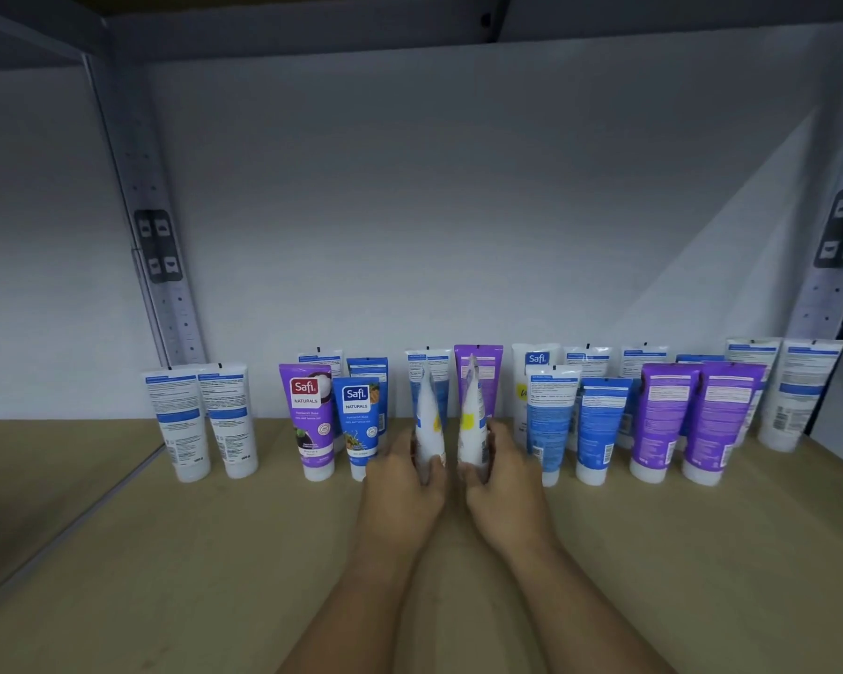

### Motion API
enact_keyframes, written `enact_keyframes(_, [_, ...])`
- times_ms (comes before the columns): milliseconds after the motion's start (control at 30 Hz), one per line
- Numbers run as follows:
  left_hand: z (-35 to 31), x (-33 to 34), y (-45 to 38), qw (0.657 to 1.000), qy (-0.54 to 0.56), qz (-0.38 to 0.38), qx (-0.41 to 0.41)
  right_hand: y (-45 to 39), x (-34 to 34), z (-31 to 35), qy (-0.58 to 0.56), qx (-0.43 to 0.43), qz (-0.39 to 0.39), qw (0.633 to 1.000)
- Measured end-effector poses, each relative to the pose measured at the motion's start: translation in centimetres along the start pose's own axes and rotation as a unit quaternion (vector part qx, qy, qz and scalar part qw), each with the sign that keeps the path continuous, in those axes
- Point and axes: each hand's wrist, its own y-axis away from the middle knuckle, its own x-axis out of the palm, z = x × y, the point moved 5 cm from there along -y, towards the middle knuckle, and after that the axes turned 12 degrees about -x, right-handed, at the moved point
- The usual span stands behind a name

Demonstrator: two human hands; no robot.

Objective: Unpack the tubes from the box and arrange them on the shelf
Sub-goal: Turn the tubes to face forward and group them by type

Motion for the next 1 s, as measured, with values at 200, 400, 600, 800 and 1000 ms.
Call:
enact_keyframes(200, [-0.3, -0.7, 0.1, 0.999, 0.03, -0.023, -0.001, 0.0, -0.4, 0.4, -0.007, -0.01, -0.038, 0.999])
enact_keyframes(400, [-0.1, -1.0, 0.3, 0.998, 0.055, -0.015, -0.028, 0.0, -0.1, -0.1, -0.018, 0.002, -0.041, 0.999])
enact_keyframes(600, [-0.4, -1.1, 0.7, 0.996, 0.081, -0.004, -0.036, 0.2, 0.0, 0.0, -0.021, 0.011, -0.028, 0.999])
enact_keyframes(800, [-0.3, -1.5, 0.6, 0.989, 0.132, 0.005, -0.068, 0.1, -0.2, -0.3, -0.011, 0.016, -0.049, 0.999])
enact_keyframes(1000, [0.5, -1.0, 0.4, 0.99, 0.128, 0.02, -0.064, 0.1, -0.1, -0.4, 0.021, 0.017, -0.029, 0.999])
